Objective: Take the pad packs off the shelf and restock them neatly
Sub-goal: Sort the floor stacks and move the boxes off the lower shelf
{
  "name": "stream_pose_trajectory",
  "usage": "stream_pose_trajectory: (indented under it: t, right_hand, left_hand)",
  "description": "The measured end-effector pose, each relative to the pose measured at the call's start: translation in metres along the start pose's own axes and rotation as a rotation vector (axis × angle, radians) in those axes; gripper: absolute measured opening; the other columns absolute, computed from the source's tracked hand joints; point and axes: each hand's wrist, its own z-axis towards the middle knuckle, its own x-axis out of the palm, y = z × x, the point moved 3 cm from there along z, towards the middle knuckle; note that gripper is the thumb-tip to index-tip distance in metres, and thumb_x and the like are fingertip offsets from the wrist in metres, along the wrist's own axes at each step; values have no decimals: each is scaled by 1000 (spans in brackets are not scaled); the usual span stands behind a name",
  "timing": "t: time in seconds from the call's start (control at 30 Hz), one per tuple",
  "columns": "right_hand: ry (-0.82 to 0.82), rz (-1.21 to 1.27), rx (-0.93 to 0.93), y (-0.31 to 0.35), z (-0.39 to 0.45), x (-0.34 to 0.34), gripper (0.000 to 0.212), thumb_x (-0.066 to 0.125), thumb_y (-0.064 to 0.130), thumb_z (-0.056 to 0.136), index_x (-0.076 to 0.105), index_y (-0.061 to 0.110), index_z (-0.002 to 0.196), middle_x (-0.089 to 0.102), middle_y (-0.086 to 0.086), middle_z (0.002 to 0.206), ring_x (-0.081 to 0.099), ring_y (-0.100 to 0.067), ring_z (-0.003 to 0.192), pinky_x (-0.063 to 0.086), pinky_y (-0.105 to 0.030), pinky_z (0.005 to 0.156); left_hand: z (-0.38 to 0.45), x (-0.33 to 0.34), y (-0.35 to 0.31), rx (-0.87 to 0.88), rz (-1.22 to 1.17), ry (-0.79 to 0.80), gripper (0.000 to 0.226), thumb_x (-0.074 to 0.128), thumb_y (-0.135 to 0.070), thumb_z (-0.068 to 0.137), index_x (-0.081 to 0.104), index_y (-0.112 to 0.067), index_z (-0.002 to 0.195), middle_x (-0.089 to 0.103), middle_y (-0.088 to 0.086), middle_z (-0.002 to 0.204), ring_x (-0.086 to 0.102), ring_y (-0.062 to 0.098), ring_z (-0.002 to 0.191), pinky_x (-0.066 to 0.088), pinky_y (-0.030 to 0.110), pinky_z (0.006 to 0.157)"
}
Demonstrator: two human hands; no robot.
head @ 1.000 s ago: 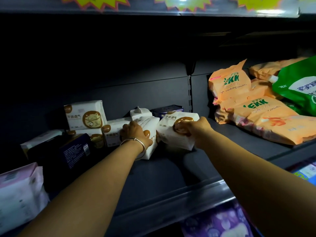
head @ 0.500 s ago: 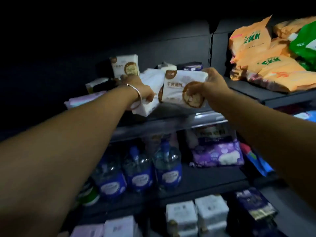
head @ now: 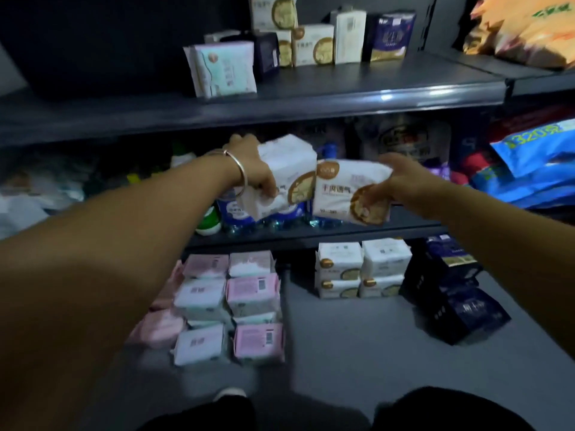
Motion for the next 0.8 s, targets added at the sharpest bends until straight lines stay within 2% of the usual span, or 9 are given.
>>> stream_pose_trajectory:
  t: [0.03,0.1,0.2,0.3,0.4,0.5,0.6,0.67,0.8]
  right_hand:
    - [5,-70,29,-18,-3,0,75,83,-3,52,50,4,119,60,-18,107,61,-34,98,55,-48,84]
    - [26,-184,68,-57,-8,-3,65,78,-8,63,48,8,118,56,-14,103,58,-29,94,53,-44,82]
    - [30,-396,102,-119,-15,-9,65,82,-2,60,50,9,116,55,-13,103,55,-24,91,49,-35,78]
    - [53,-542,162,-179,-18,-14,69,83,6,60,51,12,121,54,-12,118,54,-25,104,44,-29,84]
    - [97,-589,244,-232,-17,-11,76,84,11,61,45,14,127,43,-11,130,45,-30,119,43,-38,98]
    - [79,-574,252,-270,-8,-3,71,81,9,65,45,12,126,40,-11,131,42,-29,121,42,-37,100]
    - [72,-549,230,-298,3,7,65,79,3,67,47,11,124,37,-11,132,42,-29,121,42,-33,97]
    - [36,-498,213,-314,12,13,60,74,0,72,47,11,124,33,-11,135,42,-30,122,44,-32,96]
    - [55,-575,216,-341,16,32,64,62,-5,79,39,15,135,22,-13,146,40,-32,126,37,-30,104]
  left_hand:
    - [-1,18,-1,12,35,46,93,90,-32,38,50,-10,119,46,13,123,55,34,103,53,43,86]
    - [1,59,-7,45,86,129,95,90,-32,40,48,-11,123,46,14,123,53,34,107,52,42,89]
    - [5,129,-19,94,211,238,94,87,-28,53,40,-14,133,39,14,131,42,34,119,46,41,95]
    - [6,205,-26,122,267,379,97,84,-27,58,31,-21,140,33,13,136,36,36,126,43,45,100]
    - [4,270,-26,93,230,467,97,81,-23,64,25,-26,142,29,12,136,41,35,123,44,41,100]
    - [7,317,-21,55,148,467,92,79,-15,67,24,-23,140,25,11,133,47,32,116,44,33,98]
    - [16,347,-12,53,107,446,86,77,-11,68,27,-27,136,20,11,133,49,36,110,43,37,100]
    - [18,362,-9,27,48,409,83,75,-10,71,29,-27,137,17,11,135,50,36,108,41,34,100]
    - [16,394,-5,-1,-13,317,82,77,-6,69,29,-15,135,19,13,132,46,31,111,45,33,98]
